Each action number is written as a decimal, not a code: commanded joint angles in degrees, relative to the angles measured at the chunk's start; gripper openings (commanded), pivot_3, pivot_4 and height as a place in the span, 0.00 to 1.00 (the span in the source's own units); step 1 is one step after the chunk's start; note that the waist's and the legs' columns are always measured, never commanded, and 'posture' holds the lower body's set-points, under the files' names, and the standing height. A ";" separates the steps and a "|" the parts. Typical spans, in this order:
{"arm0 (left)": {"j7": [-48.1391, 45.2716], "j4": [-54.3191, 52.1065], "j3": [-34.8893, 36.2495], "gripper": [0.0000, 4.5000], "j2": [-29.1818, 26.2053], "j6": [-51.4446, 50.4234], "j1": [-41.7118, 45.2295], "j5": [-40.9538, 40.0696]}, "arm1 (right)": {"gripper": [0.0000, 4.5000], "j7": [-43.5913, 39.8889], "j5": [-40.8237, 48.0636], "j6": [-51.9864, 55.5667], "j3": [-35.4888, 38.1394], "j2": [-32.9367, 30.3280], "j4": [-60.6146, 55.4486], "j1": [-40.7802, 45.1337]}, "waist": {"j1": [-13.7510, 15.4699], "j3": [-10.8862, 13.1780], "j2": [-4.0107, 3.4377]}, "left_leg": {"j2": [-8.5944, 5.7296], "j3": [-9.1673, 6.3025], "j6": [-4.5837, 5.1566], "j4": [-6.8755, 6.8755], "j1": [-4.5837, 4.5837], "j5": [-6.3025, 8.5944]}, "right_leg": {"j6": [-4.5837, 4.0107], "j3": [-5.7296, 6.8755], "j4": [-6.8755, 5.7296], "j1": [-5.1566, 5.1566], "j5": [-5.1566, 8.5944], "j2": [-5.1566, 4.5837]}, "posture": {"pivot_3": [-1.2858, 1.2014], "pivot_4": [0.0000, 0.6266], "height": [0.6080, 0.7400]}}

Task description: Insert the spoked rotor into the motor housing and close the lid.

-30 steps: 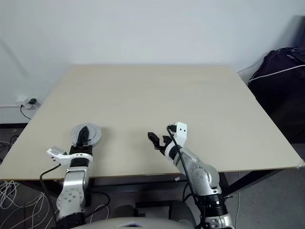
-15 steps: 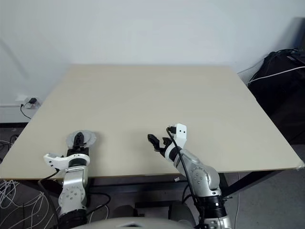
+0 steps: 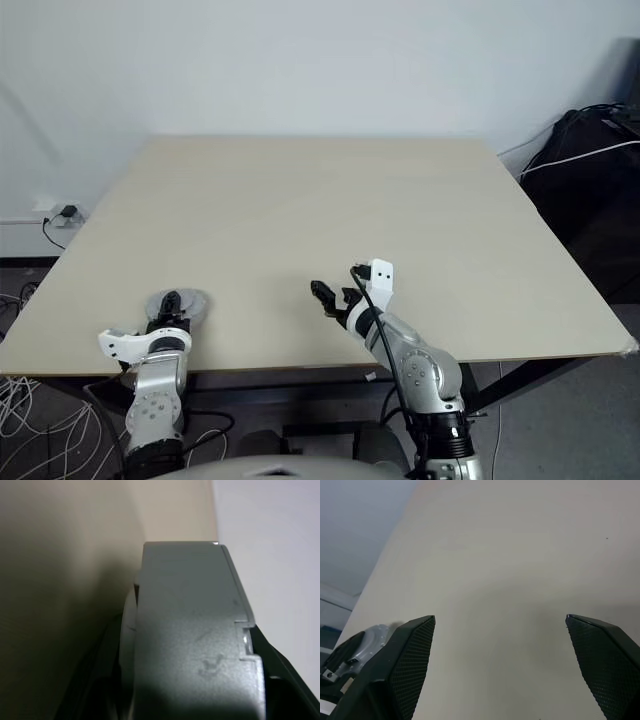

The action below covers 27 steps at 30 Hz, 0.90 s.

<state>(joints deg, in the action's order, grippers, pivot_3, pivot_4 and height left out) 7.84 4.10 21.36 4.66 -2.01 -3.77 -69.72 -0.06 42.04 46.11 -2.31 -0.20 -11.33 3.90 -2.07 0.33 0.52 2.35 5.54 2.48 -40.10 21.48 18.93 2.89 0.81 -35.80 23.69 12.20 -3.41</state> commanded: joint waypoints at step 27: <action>5.34 -7.78 -3.89 0.99 8.90 -2.60 -5.71 0.74 | 1.00 -1.40 -1.39 2.34 1.89 1.47 -2.24 1.57 | -0.12 -0.22 -0.24 | 0.03 0.12 0.05 0.02 -0.49 0.06 | -0.25 -0.11 -0.05 -0.38 0.14 0.00 | 0.52 0.00 1.00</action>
<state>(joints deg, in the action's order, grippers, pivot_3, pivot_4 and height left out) 12.09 -1.17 19.93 4.62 -3.86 -6.94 -69.72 -1.04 40.56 48.21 -0.85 0.83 -11.56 4.06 -2.19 0.11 0.27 2.38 5.67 2.52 -40.08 21.00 18.99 2.64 0.70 -35.85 23.31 12.34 -3.42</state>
